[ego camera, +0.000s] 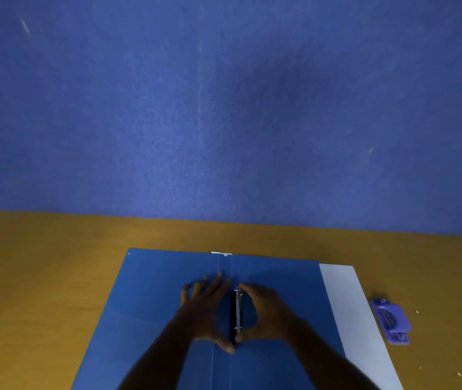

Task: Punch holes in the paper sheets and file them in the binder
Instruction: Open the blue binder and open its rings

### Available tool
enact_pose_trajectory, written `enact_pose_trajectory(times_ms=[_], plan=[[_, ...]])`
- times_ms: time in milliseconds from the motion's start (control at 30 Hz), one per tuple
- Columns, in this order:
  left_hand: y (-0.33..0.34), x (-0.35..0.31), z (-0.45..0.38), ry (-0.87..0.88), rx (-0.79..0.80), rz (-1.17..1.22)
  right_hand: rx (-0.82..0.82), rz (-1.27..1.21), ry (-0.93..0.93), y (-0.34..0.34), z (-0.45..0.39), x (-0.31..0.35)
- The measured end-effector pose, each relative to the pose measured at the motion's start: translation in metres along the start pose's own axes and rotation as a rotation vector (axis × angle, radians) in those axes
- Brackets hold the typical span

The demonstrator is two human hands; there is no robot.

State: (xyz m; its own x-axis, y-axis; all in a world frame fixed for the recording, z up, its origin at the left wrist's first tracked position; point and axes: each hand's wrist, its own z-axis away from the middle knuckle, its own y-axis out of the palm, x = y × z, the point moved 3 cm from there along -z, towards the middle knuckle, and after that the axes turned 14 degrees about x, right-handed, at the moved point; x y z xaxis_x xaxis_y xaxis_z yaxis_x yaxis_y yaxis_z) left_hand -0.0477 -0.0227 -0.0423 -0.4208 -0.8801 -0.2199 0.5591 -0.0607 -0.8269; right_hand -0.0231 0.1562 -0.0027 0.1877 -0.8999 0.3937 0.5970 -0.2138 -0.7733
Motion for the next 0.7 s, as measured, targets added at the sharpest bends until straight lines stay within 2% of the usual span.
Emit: enact_pose_trajectory(times_ms=[133,300,700], plan=[[-0.005,-0.004,0.001,-0.003,-0.022,0.132,-0.017,-0.090,-0.012,-0.001,0.002,-0.007],[-0.005,-0.006,-0.001,-0.009,-0.027,0.198,-0.016,-0.084,-0.044,-0.003,-0.005,-0.005],[-0.017,-0.004,-0.008,0.047,-0.029,0.192,0.000,-0.138,-0.042,-0.002,-0.010,-0.013]])
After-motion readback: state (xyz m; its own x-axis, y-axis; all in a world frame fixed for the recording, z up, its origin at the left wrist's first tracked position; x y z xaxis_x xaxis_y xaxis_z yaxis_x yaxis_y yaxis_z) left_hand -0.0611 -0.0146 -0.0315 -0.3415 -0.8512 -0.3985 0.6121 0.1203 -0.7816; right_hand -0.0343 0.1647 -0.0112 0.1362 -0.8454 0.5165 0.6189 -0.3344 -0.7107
